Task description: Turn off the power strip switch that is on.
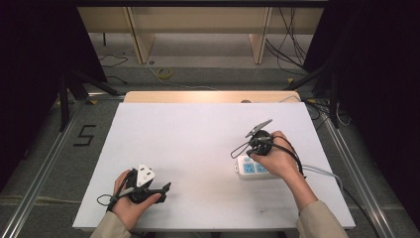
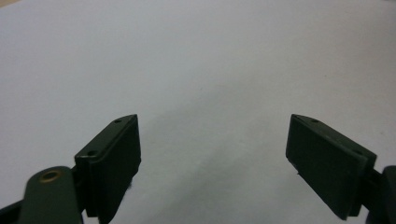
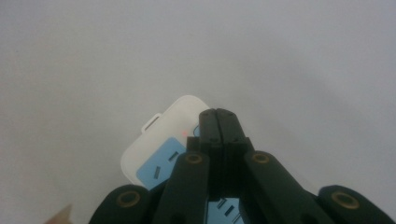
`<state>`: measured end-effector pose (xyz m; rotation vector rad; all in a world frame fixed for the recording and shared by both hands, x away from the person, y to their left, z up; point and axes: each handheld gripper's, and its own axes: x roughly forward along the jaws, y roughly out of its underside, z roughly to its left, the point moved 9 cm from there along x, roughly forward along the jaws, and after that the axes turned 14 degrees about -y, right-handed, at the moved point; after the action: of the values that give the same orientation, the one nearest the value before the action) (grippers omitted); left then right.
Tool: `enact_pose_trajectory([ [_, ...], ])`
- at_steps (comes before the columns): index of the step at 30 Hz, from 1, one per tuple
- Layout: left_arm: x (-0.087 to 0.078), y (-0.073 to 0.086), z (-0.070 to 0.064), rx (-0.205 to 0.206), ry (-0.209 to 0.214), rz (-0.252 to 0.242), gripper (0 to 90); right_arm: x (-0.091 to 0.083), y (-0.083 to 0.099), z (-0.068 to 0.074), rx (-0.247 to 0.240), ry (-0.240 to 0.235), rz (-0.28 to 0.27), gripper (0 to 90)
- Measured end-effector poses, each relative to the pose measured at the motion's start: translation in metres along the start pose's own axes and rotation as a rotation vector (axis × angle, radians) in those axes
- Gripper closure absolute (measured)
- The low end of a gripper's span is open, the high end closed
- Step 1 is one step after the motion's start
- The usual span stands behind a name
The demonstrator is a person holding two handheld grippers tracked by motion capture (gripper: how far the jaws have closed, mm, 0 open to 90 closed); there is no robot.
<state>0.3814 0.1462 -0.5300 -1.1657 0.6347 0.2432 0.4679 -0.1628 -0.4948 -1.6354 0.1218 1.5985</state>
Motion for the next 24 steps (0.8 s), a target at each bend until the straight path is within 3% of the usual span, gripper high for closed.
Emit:
enact_pose_trajectory([
  [24,0.0,0.0,0.0,0.0,0.0,0.0,17.7,0.02,0.0,-0.006,0.022,-0.004,0.04,90.0],
])
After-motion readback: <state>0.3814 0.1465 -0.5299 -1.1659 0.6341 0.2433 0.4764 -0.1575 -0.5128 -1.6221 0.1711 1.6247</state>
